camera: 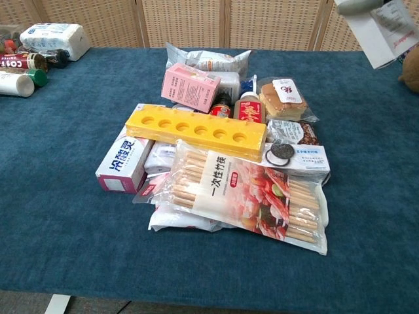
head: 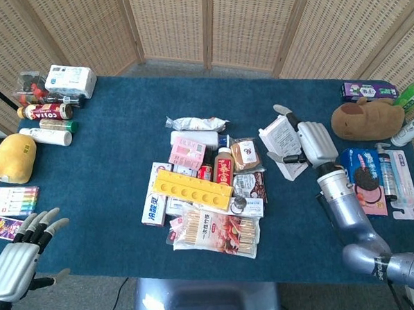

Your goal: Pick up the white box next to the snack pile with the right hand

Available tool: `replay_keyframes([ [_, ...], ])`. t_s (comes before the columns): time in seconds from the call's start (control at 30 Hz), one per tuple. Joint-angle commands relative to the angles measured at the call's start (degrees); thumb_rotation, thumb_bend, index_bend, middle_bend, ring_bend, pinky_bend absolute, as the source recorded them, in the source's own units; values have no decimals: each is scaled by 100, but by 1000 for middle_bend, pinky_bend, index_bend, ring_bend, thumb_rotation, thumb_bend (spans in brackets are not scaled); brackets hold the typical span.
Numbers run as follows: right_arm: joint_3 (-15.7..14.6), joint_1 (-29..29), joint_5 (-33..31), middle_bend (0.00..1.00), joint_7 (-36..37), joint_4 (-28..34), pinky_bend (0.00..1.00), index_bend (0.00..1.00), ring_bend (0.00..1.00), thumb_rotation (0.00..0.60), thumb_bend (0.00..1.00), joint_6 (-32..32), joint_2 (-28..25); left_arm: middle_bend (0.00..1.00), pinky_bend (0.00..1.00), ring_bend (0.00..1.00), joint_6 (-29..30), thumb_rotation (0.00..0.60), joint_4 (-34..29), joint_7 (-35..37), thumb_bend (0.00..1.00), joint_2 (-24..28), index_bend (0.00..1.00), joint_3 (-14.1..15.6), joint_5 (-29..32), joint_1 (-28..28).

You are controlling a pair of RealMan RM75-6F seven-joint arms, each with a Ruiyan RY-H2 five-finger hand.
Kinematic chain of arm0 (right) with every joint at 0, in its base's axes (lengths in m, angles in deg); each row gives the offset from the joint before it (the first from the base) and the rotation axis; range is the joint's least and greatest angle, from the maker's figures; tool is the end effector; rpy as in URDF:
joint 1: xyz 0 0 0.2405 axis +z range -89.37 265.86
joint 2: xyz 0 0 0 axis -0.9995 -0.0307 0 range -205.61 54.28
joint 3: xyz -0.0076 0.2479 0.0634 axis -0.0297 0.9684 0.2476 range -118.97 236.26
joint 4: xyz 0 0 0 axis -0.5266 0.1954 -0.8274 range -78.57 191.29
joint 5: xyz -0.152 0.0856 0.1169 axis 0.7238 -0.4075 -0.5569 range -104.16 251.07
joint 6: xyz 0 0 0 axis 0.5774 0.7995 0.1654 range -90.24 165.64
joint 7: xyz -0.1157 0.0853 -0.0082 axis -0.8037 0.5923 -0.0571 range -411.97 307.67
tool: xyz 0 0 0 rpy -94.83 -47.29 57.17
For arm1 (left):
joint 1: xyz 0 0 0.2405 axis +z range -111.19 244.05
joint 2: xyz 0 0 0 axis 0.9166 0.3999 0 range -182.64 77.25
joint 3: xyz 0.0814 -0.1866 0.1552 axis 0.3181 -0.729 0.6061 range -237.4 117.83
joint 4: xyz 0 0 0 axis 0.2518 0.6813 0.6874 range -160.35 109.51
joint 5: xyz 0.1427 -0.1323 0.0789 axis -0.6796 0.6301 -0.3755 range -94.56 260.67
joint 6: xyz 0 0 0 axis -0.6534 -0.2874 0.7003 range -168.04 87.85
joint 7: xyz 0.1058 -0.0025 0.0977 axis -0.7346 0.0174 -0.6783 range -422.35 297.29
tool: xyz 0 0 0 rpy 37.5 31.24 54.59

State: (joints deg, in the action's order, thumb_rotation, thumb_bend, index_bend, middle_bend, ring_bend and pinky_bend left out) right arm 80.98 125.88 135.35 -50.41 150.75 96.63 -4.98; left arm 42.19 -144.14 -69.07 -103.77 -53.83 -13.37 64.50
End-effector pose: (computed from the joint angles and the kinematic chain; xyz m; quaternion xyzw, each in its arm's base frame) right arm -0.1490 -0.3801 0.1249 0.5842 -0.4487 0.5225 0.4294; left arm -0.2285 0.1288 0.1621 -0.6416 -0.4515 -0.3844 0.4865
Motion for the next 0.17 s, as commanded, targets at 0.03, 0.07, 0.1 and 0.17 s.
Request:
replay_keyframes([
  [0.03,45,-11,6,536,-112,181,908,126,853,600,232,122,-85,0,0,0,23,600,34,52,137,14,166,8,-10,12],
  [0.07,50,-8,7,536,-136,219,908,125,852,600,233,153,-90,0,0,0,30,600,47,79,136,16,166,10,-11,16],
  [0.1,52,-3,14,536,-165,269,908,125,852,600,234,184,-98,0,0,0,39,600,68,111,137,16,166,12,-10,21],
  [0.17,56,4,17,536,-205,325,908,123,852,600,235,233,-103,0,0,0,46,600,103,153,136,13,166,19,-12,27],
])
